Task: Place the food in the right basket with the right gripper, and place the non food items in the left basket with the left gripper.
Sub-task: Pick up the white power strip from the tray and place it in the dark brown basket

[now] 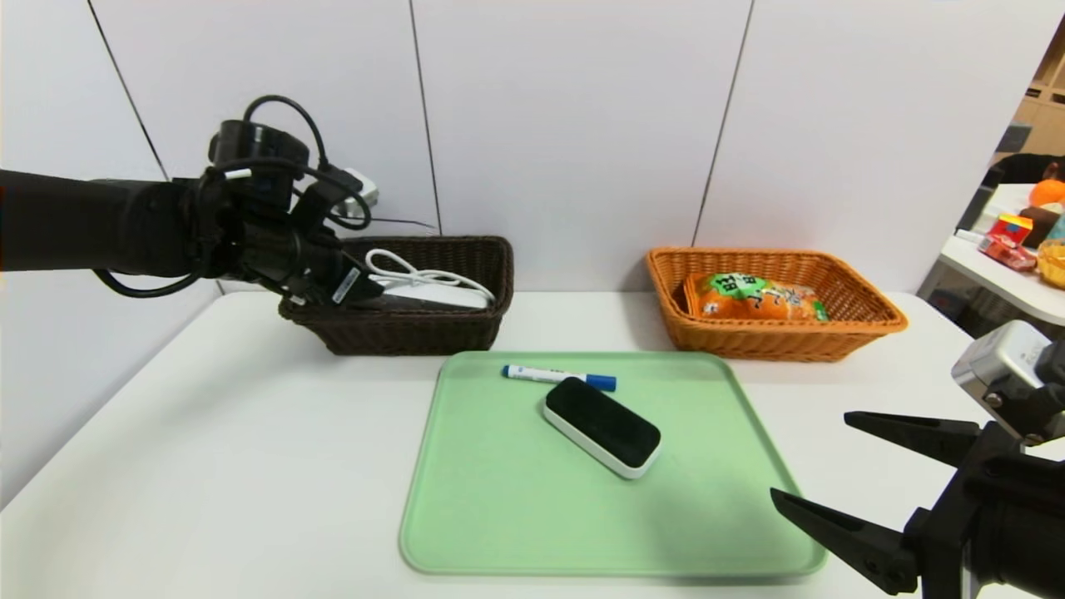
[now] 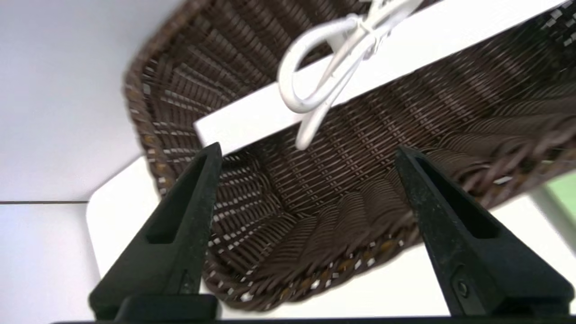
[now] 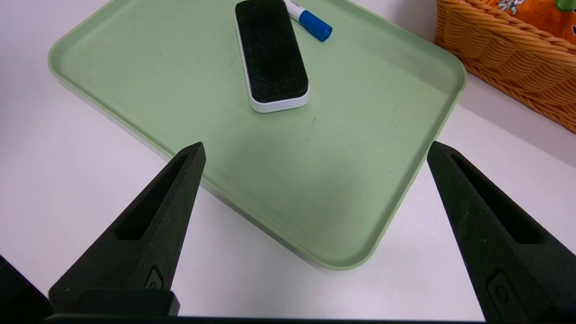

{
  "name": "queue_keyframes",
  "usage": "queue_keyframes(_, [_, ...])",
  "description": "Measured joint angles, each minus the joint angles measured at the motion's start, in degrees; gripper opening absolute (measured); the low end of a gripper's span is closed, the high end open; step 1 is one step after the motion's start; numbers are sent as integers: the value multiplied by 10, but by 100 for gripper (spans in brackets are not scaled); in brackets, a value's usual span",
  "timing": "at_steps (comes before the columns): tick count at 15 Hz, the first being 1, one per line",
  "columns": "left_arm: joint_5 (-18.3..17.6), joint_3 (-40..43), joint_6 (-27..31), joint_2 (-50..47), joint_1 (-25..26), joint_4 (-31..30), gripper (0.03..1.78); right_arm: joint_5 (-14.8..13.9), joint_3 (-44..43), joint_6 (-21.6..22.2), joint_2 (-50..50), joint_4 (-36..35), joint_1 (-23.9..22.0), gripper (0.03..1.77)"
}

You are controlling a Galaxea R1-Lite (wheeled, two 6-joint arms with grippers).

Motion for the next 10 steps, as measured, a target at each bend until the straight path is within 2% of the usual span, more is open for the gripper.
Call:
queue_keyframes(5, [-40,47,3,-117,-10,1,154,0,1,-1,0,0,0,170])
queue_keyframes(8, [-119,101,9,-190,-41,3,159,0,0,-5,0,0,0,170])
queue_keyframes(10, [-163,132,15,-225,-85,4,162,0,0,-5,-1,0,0,170])
